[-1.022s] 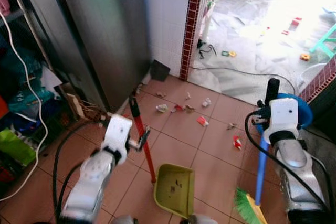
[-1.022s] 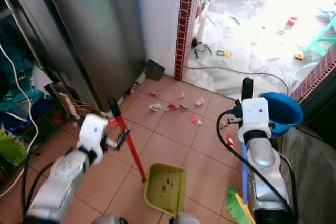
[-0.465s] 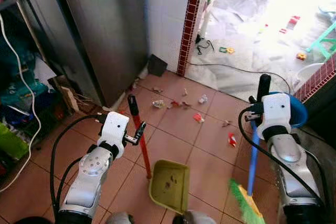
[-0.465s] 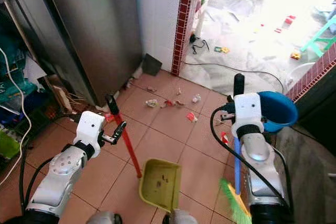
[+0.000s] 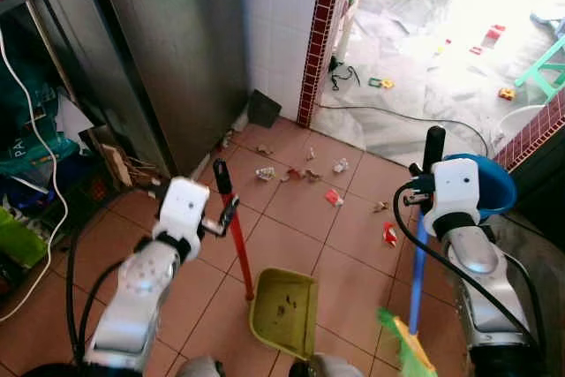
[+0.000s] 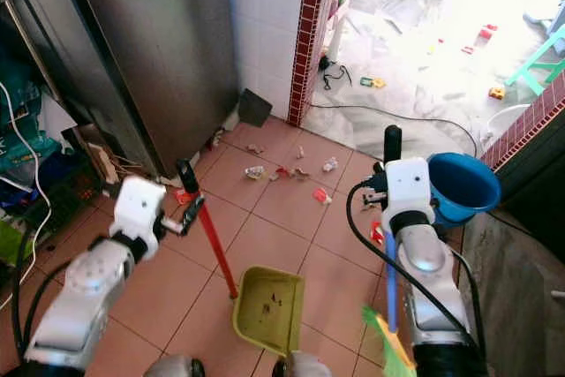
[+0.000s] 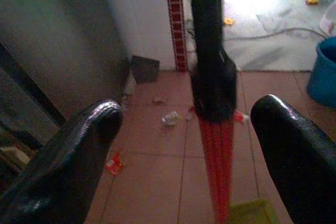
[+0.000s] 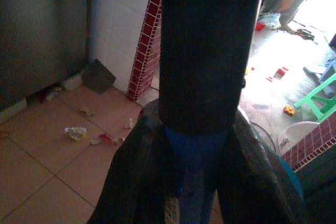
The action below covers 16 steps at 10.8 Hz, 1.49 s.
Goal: Sweep floor
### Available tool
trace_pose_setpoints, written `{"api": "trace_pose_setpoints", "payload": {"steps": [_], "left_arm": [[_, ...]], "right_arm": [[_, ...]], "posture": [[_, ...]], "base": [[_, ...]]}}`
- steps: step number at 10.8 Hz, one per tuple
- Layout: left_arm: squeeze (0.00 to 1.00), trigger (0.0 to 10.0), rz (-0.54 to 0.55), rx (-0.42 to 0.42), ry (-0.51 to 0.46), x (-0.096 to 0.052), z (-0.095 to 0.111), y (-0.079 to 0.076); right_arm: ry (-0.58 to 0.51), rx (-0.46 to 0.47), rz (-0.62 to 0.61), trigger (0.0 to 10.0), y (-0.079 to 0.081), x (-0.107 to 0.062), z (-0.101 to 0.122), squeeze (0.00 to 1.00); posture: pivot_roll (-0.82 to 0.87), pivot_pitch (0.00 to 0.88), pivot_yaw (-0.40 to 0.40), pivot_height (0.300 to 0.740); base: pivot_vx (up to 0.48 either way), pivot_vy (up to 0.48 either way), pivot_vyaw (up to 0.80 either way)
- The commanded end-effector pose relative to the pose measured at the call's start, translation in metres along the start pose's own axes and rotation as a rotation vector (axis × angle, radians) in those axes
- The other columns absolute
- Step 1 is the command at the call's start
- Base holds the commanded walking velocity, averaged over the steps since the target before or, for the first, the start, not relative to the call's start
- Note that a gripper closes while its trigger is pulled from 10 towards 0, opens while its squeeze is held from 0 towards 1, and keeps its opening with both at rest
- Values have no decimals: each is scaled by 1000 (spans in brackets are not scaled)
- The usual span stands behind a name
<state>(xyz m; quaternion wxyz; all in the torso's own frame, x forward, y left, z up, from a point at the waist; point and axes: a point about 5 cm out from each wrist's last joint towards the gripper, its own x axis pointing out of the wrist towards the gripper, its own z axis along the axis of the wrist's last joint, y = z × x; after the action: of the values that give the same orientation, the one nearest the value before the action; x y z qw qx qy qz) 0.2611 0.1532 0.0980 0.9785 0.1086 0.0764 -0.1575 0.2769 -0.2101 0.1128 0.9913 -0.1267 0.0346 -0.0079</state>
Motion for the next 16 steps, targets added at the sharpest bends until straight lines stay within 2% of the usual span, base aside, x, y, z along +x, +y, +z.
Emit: {"api": "trace_pose_setpoints", "payload": {"steps": [1,4,8,10,11,12,13,16], "left_arm": [[0,10000,-1,7,-30,3,11,1],[0,10000,-19,2,-17,11,16,0],[0,10000,-32,-6,-85,34,38,-6],[0,10000,-27,-31,-99,42,42,-8],[0,10000,-31,-51,-110,53,44,-12],[0,10000,-28,-59,-105,62,41,-15],[0,10000,-23,-57,-95,64,37,-17],[0,10000,-6,-53,-49,60,16,-16]], "right_arm": [[-22,-8,-11,10000,-2,3,5,0],[-26,-15,-14,10000,-4,4,6,0],[-37,-18,-14,10000,-5,8,8,0],[-38,-19,-16,10000,-5,9,9,0],[-38,-20,-16,10000,-6,9,8,0],[-39,-20,-14,10000,-5,9,8,0],[-40,-20,-12,10000,-5,9,9,0],[-37,-22,-19,10000,-7,8,7,0]], "posture": [[-72,58,-71,740],[-74,55,-69,740],[-94,34,-70,740],[-102,28,-69,740],[-104,24,-71,740],[-105,24,-74,740],[-111,22,-74,740],[-117,19,-72,740]], "base": [[0,0,0],[0,0,0],[0,0,0],[0,0,0],[0,0,0],[0,0,0],[0,0,0],[0,0,0]]}}
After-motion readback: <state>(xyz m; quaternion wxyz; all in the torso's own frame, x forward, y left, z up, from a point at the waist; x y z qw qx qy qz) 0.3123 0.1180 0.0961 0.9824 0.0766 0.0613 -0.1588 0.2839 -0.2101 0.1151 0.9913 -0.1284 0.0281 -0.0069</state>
